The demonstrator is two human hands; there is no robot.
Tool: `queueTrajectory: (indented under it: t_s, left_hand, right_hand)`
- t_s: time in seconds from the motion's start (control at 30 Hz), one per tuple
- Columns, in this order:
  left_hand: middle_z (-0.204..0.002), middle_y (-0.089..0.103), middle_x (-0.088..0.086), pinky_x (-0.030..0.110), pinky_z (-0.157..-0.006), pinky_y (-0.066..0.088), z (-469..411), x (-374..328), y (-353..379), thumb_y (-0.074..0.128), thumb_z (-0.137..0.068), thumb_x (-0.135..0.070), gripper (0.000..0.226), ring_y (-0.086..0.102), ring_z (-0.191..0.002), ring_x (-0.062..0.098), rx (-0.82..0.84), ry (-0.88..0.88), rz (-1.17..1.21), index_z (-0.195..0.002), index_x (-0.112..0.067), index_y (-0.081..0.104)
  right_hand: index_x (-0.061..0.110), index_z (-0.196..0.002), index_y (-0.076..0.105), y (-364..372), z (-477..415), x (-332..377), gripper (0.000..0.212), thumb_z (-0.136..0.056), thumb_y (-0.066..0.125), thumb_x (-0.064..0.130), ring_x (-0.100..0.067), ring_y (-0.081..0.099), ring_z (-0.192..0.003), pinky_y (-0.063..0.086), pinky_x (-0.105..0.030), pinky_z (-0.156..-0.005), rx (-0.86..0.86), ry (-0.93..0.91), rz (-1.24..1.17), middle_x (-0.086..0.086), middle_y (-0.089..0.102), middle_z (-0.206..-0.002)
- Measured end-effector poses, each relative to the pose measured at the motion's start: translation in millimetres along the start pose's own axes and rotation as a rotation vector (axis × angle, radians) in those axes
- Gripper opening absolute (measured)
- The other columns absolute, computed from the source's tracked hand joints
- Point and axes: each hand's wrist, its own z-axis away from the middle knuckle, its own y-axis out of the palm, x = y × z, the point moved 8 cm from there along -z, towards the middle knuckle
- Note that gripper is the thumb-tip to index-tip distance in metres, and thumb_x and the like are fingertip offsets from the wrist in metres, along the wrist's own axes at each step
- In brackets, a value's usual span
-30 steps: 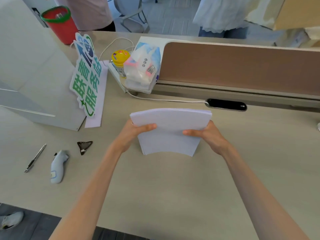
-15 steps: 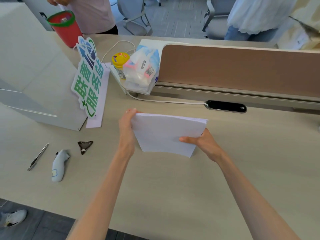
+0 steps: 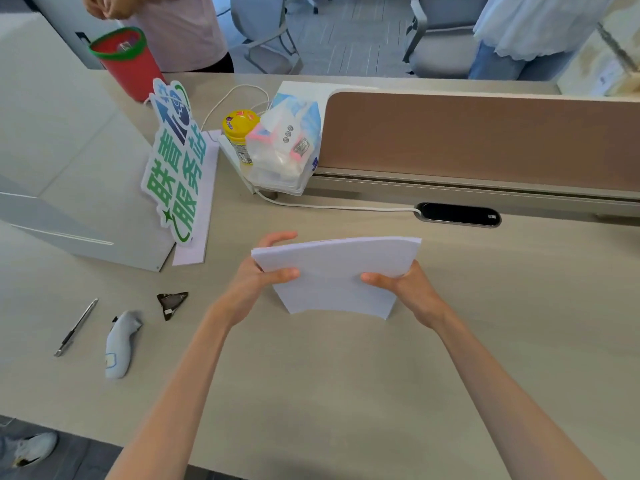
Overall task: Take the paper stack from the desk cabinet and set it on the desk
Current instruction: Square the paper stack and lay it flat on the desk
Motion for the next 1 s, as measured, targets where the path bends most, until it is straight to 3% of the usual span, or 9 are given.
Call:
queueTrajectory:
  t_s: [0.1, 0.2, 0.37, 0.57, 0.63, 0.73, 0.8, 0.9, 1.0]
  left_hand:
    - [-0.106, 0.074, -0.007, 0.034, -0.092, 0.048, -11, 6, 2, 0.08, -0.059, -0.028, 0.049, 0.067, -0.098, 0.011, 0.102, -0.103, -0.029, -0.107, -0.029, 0.069]
    - [-0.114, 0.073, -0.003, 0.035, -0.097, 0.049, -22, 6, 1, 0.078, -0.068, -0.028, 0.045, 0.067, -0.107, 0.015, 0.138, -0.158, -0.021, -0.111, -0.025, 0.067]
    - [-0.103, 0.077, -0.006, 0.024, -0.076, 0.058, -44, 13, -22, 0.068, -0.086, -0.019, 0.019, 0.072, -0.094, 0.012, 0.035, -0.243, 0.056, -0.105, -0.02, 0.069]
    - [-0.113, 0.075, 0.0, 0.034, -0.092, 0.052, -81, 59, -53, 0.076, -0.079, -0.02, 0.034, 0.07, -0.103, 0.015, -0.02, -0.382, 0.041, -0.112, -0.015, 0.07]
    - [-0.108, 0.076, -0.002, 0.03, -0.087, 0.052, -95, 75, -64, 0.078, -0.076, -0.017, 0.037, 0.07, -0.102, 0.013, -0.077, -0.371, 0.009, -0.112, -0.014, 0.07]
    - [-0.09, 0.075, -0.008, 0.018, -0.071, 0.053, -112, 98, -75, 0.08, -0.073, -0.01, 0.033, 0.071, -0.08, 0.0, -0.145, -0.354, -0.05, -0.105, -0.011, 0.072]
    - [-0.094, 0.074, -0.001, 0.012, -0.064, 0.053, -125, 115, -82, 0.08, -0.072, -0.008, 0.032, 0.069, -0.075, 0.001, -0.168, -0.363, -0.111, -0.103, -0.007, 0.072]
    - [-0.093, 0.074, 0.002, 0.033, -0.081, 0.056, -136, 137, -94, 0.085, -0.066, -0.017, 0.025, 0.07, -0.087, 0.019, -0.216, -0.375, -0.227, -0.088, -0.016, 0.074]
    - [-0.077, 0.07, -0.005, 0.035, -0.074, 0.051, -138, 148, -98, 0.085, -0.066, -0.023, 0.017, 0.065, -0.079, 0.02, -0.235, -0.357, -0.326, -0.074, -0.025, 0.07]
  right_hand:
    - [0.024, -0.096, 0.066, 6, -5, 1, 0.035, -0.071, 0.078, 0.003, -0.008, 0.066, -0.088, 0.054, -0.02, -0.077, 0.037, 0.008, 0.013, 0.001, 0.071, -0.101]
    - [0.025, -0.101, 0.065, 12, -11, 3, 0.038, -0.071, 0.079, 0.005, -0.003, 0.067, -0.088, 0.056, -0.015, -0.073, 0.056, 0.01, 0.015, 0.005, 0.071, -0.101]
    - [0.023, -0.095, 0.07, 30, -34, 1, 0.021, -0.077, 0.075, 0.014, -0.008, 0.072, -0.089, 0.058, -0.021, -0.074, 0.011, 0.073, -0.059, 0.005, 0.075, -0.101]
    - [0.001, -0.112, 0.068, 57, -74, -55, 0.037, -0.077, 0.075, 0.013, -0.026, 0.07, -0.096, 0.059, -0.031, -0.079, -0.126, 0.26, -0.155, -0.014, 0.071, -0.113]
    - [0.001, -0.113, 0.067, 67, -85, -74, 0.037, -0.078, 0.074, 0.012, -0.026, 0.068, -0.095, 0.057, -0.035, -0.084, -0.172, 0.311, -0.176, -0.016, 0.07, -0.116]
    - [0.001, -0.114, 0.066, 77, -99, -98, 0.032, -0.082, 0.066, 0.005, -0.026, 0.066, -0.096, 0.054, -0.035, -0.085, -0.228, 0.365, -0.199, -0.015, 0.069, -0.115]
    - [0.006, -0.106, 0.069, 78, -108, -109, 0.027, -0.081, 0.061, 0.002, -0.029, 0.067, -0.1, 0.053, -0.037, -0.086, -0.293, 0.387, -0.108, -0.013, 0.071, -0.106]
    - [0.006, -0.095, 0.072, 77, -117, -116, 0.023, -0.077, 0.059, 0.005, -0.028, 0.069, -0.093, 0.054, -0.038, -0.077, -0.351, 0.378, 0.121, -0.017, 0.074, -0.102]
    - [0.007, -0.102, 0.07, 76, -119, -113, 0.028, -0.078, 0.062, 0.018, -0.028, 0.069, -0.098, 0.053, -0.034, -0.08, -0.336, 0.379, 0.408, -0.01, 0.073, -0.106]
